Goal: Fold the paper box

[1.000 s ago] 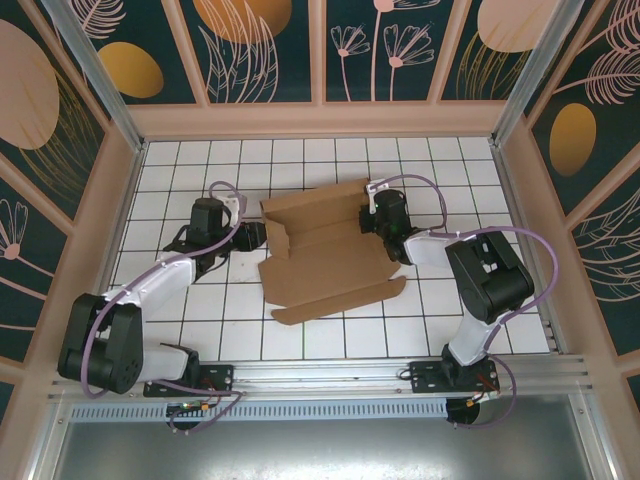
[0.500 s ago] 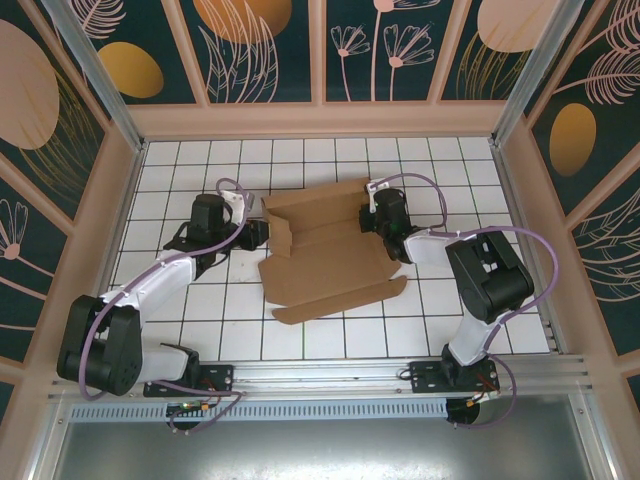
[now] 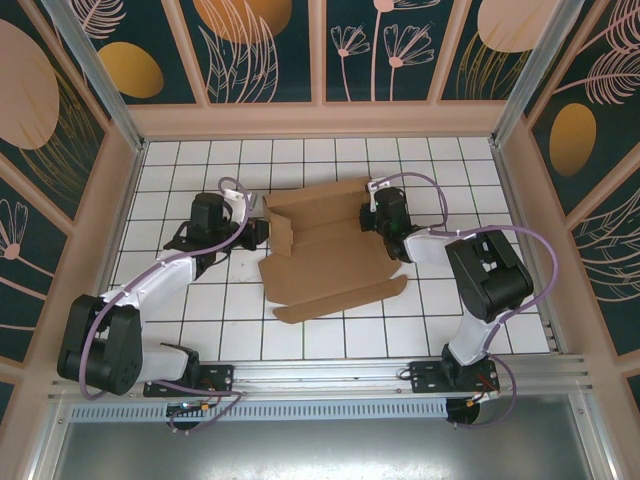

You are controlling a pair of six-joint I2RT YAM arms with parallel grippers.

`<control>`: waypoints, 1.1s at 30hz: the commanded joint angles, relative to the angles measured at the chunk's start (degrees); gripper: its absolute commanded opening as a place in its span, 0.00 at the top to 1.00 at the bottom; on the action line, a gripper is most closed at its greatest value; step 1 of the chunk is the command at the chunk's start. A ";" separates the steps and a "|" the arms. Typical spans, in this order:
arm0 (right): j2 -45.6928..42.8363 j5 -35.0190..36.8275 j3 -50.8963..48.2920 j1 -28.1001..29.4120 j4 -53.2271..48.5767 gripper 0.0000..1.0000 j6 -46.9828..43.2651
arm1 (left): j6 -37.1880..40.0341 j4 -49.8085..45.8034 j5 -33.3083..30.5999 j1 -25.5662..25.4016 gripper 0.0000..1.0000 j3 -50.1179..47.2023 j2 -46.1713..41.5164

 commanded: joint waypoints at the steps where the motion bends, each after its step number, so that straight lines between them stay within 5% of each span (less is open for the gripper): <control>1: 1.85 0.12 0.49 -0.28 -3.89 1.00 0.68 | 1.65 2.35 3.84 -0.84 0.90 -0.45 -1.34; 9: 1.45 -0.15 0.39 -0.53 -4.07 1.00 0.70 | 3.34 1.99 5.29 -0.88 1.00 -0.78 -2.00; 18: 1.19 -0.23 0.04 -0.59 -4.15 1.00 0.68 | 5.12 0.46 5.20 -0.89 1.00 -0.15 -2.48; 22: 1.10 -0.28 0.17 -0.64 -4.33 1.00 0.75 | 5.02 -0.20 3.29 -0.85 0.70 -0.40 -3.09; 27: 0.99 -0.28 0.50 -0.75 -4.75 1.00 0.68 | 5.86 -1.98 3.51 -0.97 0.68 0.18 -2.65; 33: 0.88 -0.76 0.94 -0.83 -4.91 1.00 0.77 | 6.92 -4.19 -5.24 -1.03 0.70 1.60 -1.64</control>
